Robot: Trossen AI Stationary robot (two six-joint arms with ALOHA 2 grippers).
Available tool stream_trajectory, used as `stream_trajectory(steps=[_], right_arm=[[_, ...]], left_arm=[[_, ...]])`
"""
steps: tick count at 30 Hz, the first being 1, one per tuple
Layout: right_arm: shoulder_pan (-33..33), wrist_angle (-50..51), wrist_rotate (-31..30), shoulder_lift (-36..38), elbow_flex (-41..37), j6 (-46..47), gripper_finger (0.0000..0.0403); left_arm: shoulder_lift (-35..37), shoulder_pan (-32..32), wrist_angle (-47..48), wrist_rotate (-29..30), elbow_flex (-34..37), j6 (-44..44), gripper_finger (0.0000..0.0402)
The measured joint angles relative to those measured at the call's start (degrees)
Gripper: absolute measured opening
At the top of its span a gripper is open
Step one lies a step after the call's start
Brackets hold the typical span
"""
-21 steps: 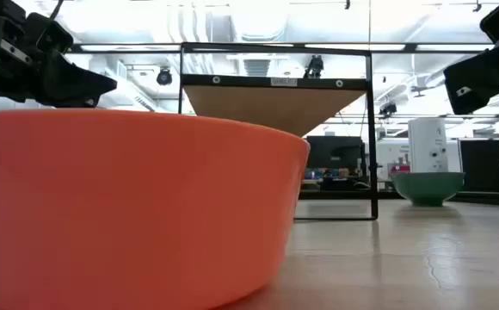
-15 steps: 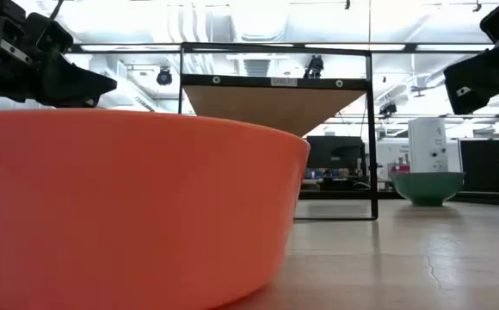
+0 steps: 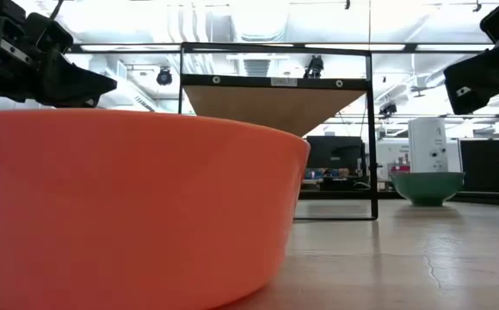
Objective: Pick & Place Mini bowls
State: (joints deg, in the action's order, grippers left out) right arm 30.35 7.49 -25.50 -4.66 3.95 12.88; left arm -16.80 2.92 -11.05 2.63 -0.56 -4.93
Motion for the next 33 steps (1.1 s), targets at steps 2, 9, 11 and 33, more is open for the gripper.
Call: stream_trajectory(steps=[2,9,11,33], right_arm=[[0.02,0.0,0.0,0.0,0.0,0.0,0.0008],[0.01,0.0,0.0,0.0,0.0,0.0,0.0009],[0.01,0.0,0.0,0.01,0.0,0.0,0.0009],[-0.03,-22.56,-0.08,0.01,0.0,33.7,0.0009]], left_arm=[[0.0,0.01,0.0,-0.01,0.0,0.0,0.0],[0.02,0.0,0.02,0.0,0.0,0.0,0.0],[0.0,0.0,0.0,-0.02,0.0,0.0,0.0],[0.0,0.0,0.0,-0.02,0.0,0.0,0.0]])
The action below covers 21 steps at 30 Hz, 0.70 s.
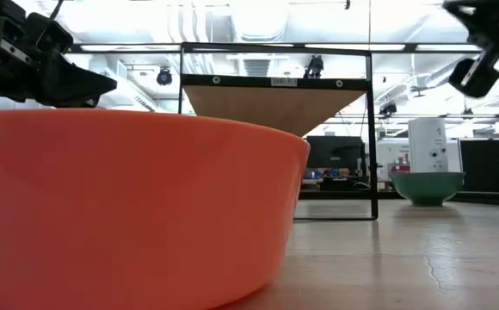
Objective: Pick & Place Mini bowls
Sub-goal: Put the bottom blue bowl on the shelf
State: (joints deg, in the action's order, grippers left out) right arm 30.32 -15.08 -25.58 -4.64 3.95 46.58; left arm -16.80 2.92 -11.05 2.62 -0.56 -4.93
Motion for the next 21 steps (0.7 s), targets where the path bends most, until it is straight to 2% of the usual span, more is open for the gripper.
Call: stream_trajectory(steps=[3,8,10,14,21], right_arm=[[-0.03,-2.26,-4.57,0.0,0.0,-4.74,0.0008],[0.01,-3.94,-8.96,0.0,0.0,6.01,0.0009],[0.03,-4.98,-8.8,-0.03,0.0,13.03,0.0009],[0.05,-5.26,-7.61,-0.55,0.25,21.12,0.0009],[0.05,-3.31,-6.85,-8.37,7.47,21.42,0.0022]], left_arm=[[0.02,0.02,0.02,0.01,0.0,0.0,0.0],[0.0,0.0,0.02,0.01,0.0,0.0,0.0],[0.0,0.01,0.02,-0.01,0.0,0.0,0.0],[0.01,0.0,0.02,0.02,0.0,0.16,0.0],[-0.04,-0.04,-0.02,0.14,0.0,1.44,0.0]])
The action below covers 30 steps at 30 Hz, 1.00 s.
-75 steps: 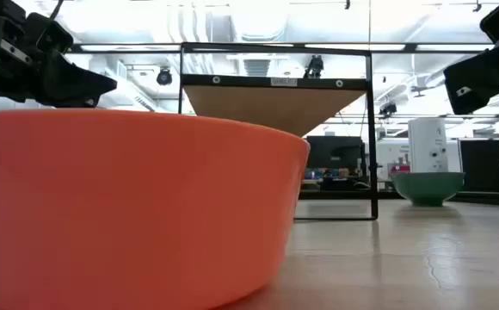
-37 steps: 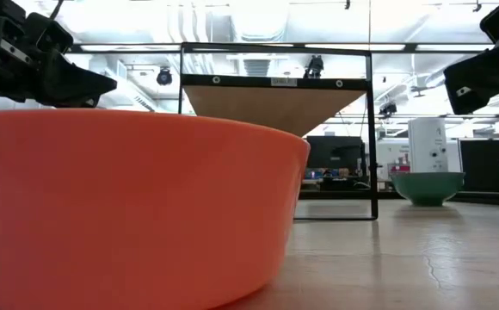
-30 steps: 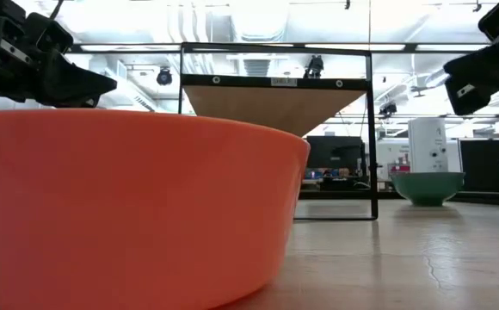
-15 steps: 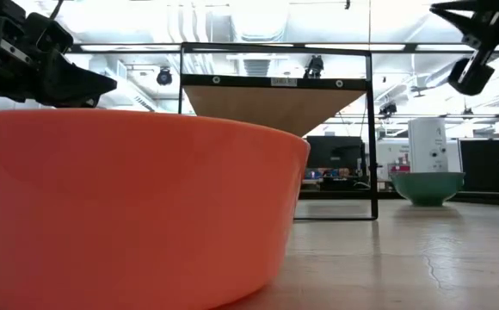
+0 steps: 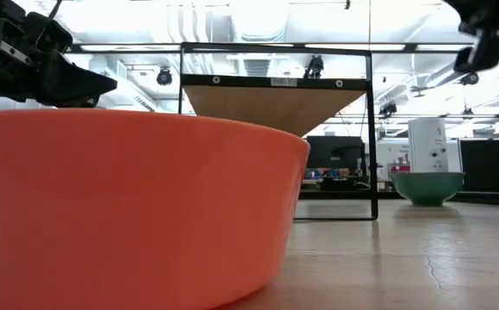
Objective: Pick & Place Mini bowls
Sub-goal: Put the bottom blue bowl on the shelf
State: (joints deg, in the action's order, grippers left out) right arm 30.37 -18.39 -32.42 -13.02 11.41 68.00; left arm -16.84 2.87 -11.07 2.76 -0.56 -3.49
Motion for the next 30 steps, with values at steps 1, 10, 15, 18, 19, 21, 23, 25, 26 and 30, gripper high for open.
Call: stream_trajectory(steps=[1,10,15,18,19,21,23,25,26,30], right_arm=[[0.0,2.19,0.66,-1.91,2.16,-0.55,0.0028],[0.01,41.35,10.3,-20.51,26.1,5.43,0.0115],[0.0,63.49,15.2,-27.88,38.37,9.01,0.0156],[0.04,75.98,16.48,-31.49,43.87,9.27,0.0158],[0.01,78.8,17.42,-32.62,45.34,8.66,0.0156],[0.0,82.77,18.27,-34.44,47.3,6.27,0.0153],[0.03,86.76,18.97,-36.06,47.83,5.31,0.015],[0.04,90.18,19.71,-37.27,47.81,4.04,0.0147],[0.02,90.79,19.89,-37.73,47.38,3.57,0.0146],[0.11,90.91,20.71,-39.27,43.77,2.14,0.0142]], left_arm=[[0.0,0.0,0.06,-0.01,0.0,0.0,0.0],[-0.01,0.0,-1.22,0.16,0.01,-9.36,0.0],[0.0,0.11,-5.51,-5.02,0.0,-36.69,0.0],[0.0,0.11,-7.57,-5.2,0.0,-47.86,0.0],[0.0,0.11,-7.87,-5.18,0.0,-50.35,0.0],[0.0,0.11,-8.0,-5.16,0.0,-54.19,0.0],[-0.04,0.11,-8.0,-4.93,0.0,-56.8,0.0],[-0.04,0.11,-8.13,-4.71,0.0,-60.33,0.0],[-0.04,0.11,-8.36,-4.67,0.0,-62.13,0.0],[-0.02,0.11,-8.35,-4.11,0.0,-65.23,0.0]])
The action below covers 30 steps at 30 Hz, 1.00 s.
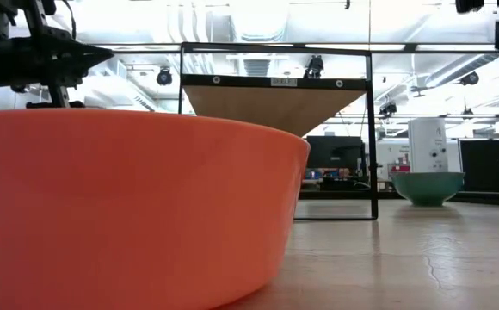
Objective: Pick & Place Mini bowls
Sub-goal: Put the bottom blue bowl on the shelf
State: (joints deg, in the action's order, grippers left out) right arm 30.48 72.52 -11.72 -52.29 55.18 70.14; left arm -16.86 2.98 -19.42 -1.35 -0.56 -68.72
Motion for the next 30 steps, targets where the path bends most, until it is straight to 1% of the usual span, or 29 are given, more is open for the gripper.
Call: stream_trajectory(steps=[6,11,18,26,30], right_arm=[[0.02,-2.16,2.09,-1.69,-6.12,-2.86,0.014],[0.02,-6.24,5.18,-1.82,-11.75,-5.5,0.0148],[0.02,-11.14,8.68,-1.8,-18.0,-7.4,0.0151],[0.02,-13.82,9.17,-0.88,-21.77,-8.57,0.0143],[0.0,-15.5,8.89,-1.12,-23.22,-8.95,0.0141]], left_arm=[[0.0,0.0,-0.07,0.62,0.0,-1.17,0.0],[0.0,0.0,-0.07,3.44,0.0,-1.24,0.0],[0.0,0.0,-0.25,4.36,0.0,-0.82,0.0],[0.0,0.0,-0.33,4.53,0.0,-1.08,0.0],[0.0,0.0,-0.32,5.53,-0.04,-1.15,0.0]])
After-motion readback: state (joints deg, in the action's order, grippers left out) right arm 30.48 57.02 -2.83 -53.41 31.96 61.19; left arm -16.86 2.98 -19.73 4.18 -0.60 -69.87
